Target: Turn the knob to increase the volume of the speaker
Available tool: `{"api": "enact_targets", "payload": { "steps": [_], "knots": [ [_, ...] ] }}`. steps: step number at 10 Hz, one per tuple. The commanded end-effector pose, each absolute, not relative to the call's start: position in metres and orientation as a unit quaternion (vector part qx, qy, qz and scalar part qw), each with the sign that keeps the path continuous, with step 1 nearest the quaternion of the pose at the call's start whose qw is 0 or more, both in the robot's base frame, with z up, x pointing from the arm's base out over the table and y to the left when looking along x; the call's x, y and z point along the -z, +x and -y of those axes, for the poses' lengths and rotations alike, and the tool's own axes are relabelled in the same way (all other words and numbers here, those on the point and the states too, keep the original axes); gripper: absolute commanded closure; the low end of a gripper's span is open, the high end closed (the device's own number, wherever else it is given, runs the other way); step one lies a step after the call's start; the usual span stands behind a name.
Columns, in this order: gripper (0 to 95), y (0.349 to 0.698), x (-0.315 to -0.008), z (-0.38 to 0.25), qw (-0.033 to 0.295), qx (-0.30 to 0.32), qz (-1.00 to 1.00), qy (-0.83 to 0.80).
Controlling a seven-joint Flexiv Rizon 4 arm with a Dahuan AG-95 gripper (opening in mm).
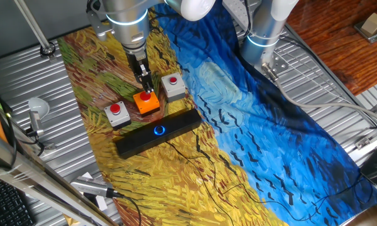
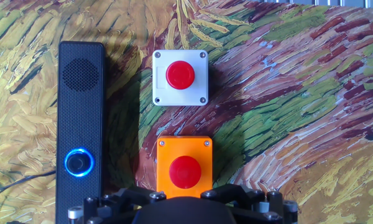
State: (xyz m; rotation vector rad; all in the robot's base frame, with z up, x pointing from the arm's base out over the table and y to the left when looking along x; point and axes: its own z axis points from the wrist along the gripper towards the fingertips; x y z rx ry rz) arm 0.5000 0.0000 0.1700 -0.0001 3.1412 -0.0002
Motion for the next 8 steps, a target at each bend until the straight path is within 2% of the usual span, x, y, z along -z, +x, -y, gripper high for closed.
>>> {"api": "enact_targets", "payload": {
  "steps": [1,8],
  "knots": [
    [95.0,0.5,-0.17,0.0,0.018,-0.011,-0.999,-0.024],
    [95.0,0.5,-0.17,0.0,0.017,-0.006,-0.998,-0.058]
  ]
}}
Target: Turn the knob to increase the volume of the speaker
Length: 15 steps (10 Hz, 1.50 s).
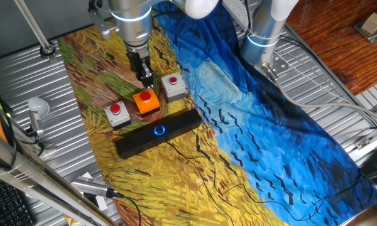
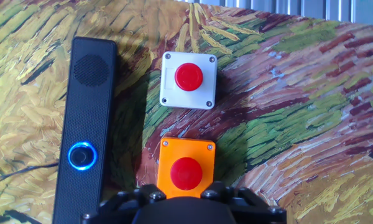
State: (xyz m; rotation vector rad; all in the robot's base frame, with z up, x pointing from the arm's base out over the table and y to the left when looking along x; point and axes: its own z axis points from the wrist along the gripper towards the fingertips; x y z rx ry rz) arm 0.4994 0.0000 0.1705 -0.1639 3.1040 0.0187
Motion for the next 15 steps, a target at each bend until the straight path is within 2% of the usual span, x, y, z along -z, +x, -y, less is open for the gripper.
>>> {"api": "enact_targets", "payload": {
  "steps": [1,9,12,15],
  "knots": [
    [95.0,0.5,-0.17,0.0,0.017,-0.006,-0.998,-0.06],
    [95.0,0.4998,-0.1704,0.0003,0.014,0.002,-0.968,-0.251],
    [95.0,0.4999,-0.1705,0.0003,0.006,0.026,-0.916,-0.401],
    [95.0,0.4999,-0.1706,0.0003,0.003,0.03,-0.88,-0.474]
  ]
}}
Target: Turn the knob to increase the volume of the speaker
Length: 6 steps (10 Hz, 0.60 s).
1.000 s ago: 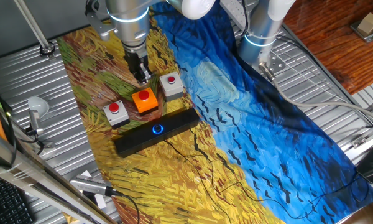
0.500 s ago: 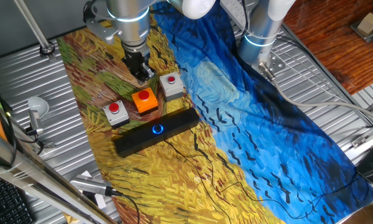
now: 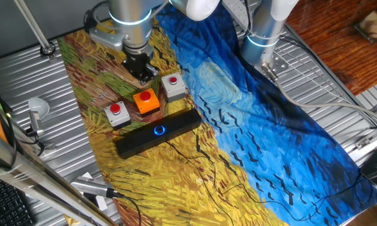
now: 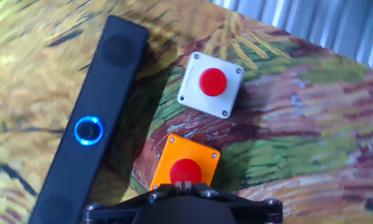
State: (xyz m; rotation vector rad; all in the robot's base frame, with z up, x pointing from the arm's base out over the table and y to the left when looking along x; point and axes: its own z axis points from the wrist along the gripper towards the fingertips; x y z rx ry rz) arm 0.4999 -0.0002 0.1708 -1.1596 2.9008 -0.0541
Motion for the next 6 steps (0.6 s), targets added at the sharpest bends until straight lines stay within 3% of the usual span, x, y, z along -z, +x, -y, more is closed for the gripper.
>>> {"api": "enact_targets", "payload": {
  "steps": [1,6],
  "knots": [
    [95.0,0.4999,-0.1706,0.0003,0.003,0.03,-0.874,-0.486],
    [95.0,0.4999,-0.1706,0.0002,0.005,0.029,-0.874,-0.486]
  ]
}}
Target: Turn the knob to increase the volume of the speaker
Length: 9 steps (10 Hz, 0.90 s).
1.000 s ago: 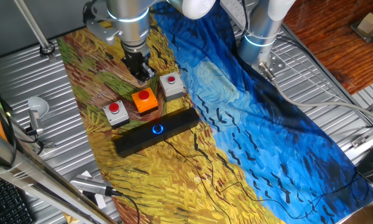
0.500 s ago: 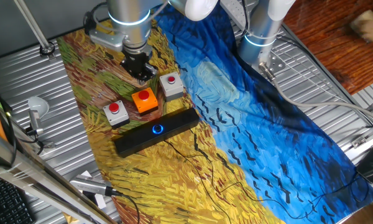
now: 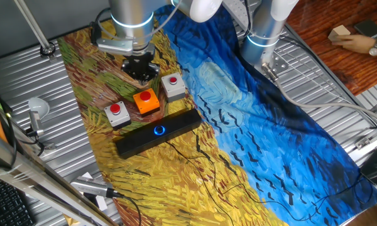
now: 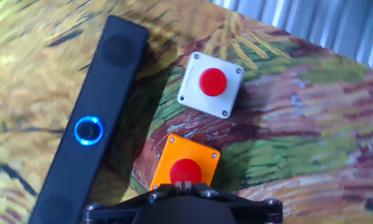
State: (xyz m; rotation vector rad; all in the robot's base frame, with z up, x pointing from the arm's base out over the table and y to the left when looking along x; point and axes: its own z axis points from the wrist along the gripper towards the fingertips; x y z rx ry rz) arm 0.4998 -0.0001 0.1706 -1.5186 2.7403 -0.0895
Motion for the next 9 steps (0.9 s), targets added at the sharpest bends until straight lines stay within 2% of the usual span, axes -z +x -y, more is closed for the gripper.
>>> {"api": "enact_targets", "payload": {
  "steps": [1,9],
  "knots": [
    [95.0,0.4999,-0.1706,0.0002,0.007,0.028,-0.873,-0.488],
    [95.0,0.4999,-0.1705,0.0002,0.01,0.024,-0.865,-0.501]
  ]
}}
